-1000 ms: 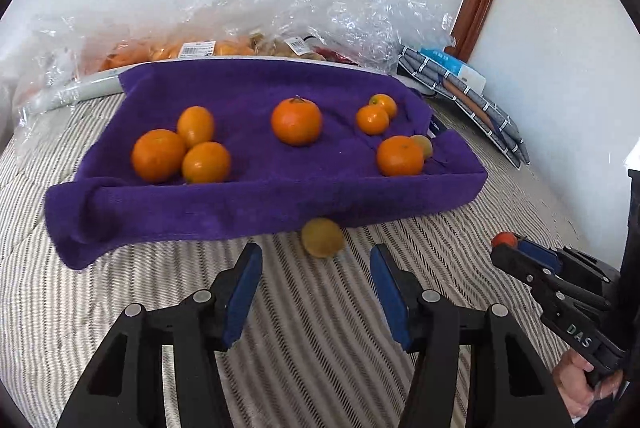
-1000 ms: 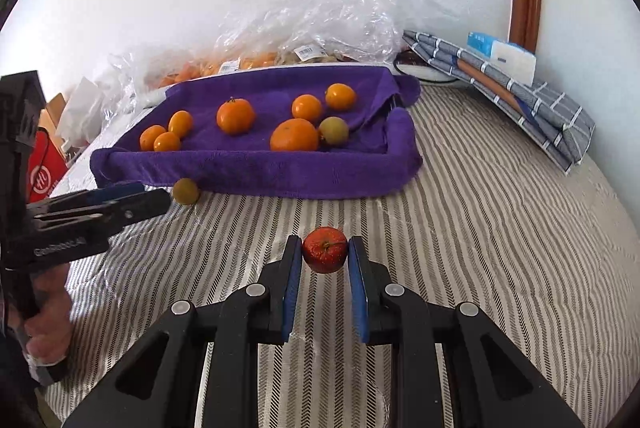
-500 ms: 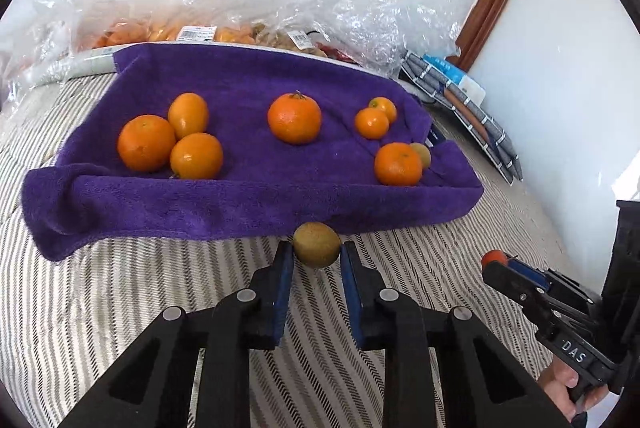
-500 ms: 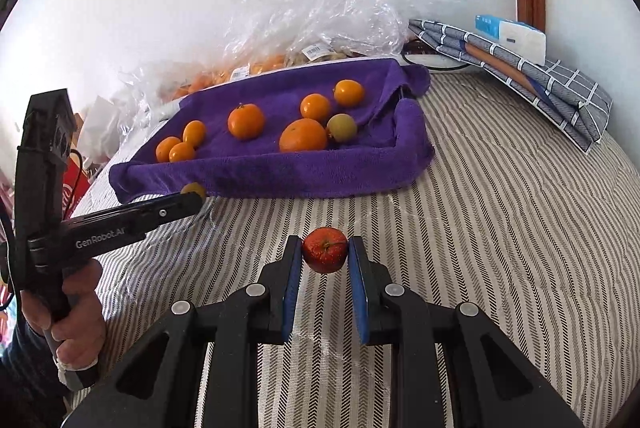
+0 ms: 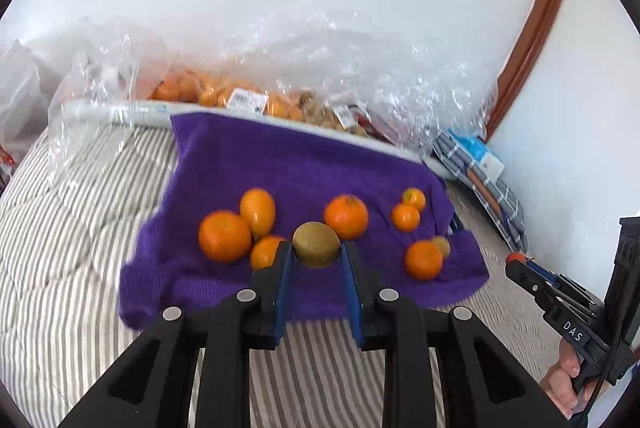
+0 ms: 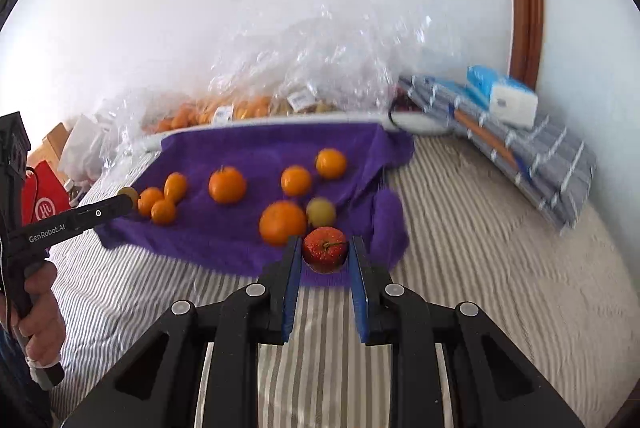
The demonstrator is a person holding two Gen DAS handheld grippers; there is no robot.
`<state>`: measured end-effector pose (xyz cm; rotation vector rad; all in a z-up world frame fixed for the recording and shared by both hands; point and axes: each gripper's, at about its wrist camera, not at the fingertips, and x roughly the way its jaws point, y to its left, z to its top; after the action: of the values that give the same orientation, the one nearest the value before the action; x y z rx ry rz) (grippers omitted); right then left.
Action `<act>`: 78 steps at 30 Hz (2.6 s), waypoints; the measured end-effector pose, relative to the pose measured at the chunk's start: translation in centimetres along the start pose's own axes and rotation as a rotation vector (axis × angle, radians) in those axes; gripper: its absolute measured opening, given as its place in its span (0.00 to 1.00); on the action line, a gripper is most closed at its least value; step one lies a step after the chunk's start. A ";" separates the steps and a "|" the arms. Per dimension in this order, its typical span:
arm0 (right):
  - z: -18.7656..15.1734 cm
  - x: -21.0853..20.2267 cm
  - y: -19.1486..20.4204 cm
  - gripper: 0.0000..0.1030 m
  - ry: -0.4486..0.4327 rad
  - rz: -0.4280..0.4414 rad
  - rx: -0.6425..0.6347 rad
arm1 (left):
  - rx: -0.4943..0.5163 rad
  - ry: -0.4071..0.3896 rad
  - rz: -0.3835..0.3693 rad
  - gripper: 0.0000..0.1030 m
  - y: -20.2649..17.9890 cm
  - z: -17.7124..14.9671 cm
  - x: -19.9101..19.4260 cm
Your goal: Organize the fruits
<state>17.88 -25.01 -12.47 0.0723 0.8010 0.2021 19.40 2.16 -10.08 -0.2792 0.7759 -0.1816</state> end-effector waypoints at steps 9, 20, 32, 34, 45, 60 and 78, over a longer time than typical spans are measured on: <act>6.0 5.6 0.1 0.23 0.004 0.020 -0.042 | -0.022 -0.022 0.021 0.23 -0.5 2.2 4.0; 4.4 11.7 -0.2 0.23 0.135 0.094 -0.038 | -0.029 0.020 -0.006 0.23 0.1 0.6 6.1; 3.7 12.0 0.5 0.23 0.133 0.064 -0.064 | -0.015 0.047 0.018 0.23 -0.2 0.2 6.8; 3.7 12.0 0.5 0.25 0.129 0.058 -0.067 | -0.006 0.046 0.022 0.23 -0.4 0.1 6.8; 3.6 9.4 -0.4 0.51 0.032 -0.027 -0.009 | 0.003 0.022 0.038 0.39 -0.9 0.2 5.2; 1.7 -5.7 3.7 0.54 0.004 -0.069 0.052 | 0.064 -0.051 0.165 0.53 -1.7 -1.2 -8.9; -4.1 -18.3 5.7 0.94 -0.087 -0.131 0.042 | 0.187 -0.173 0.257 0.86 -6.1 -6.1 -20.3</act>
<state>1.64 -23.30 -1.63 0.0674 0.7203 0.0584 0.49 0.62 1.15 -0.0165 0.6112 0.0131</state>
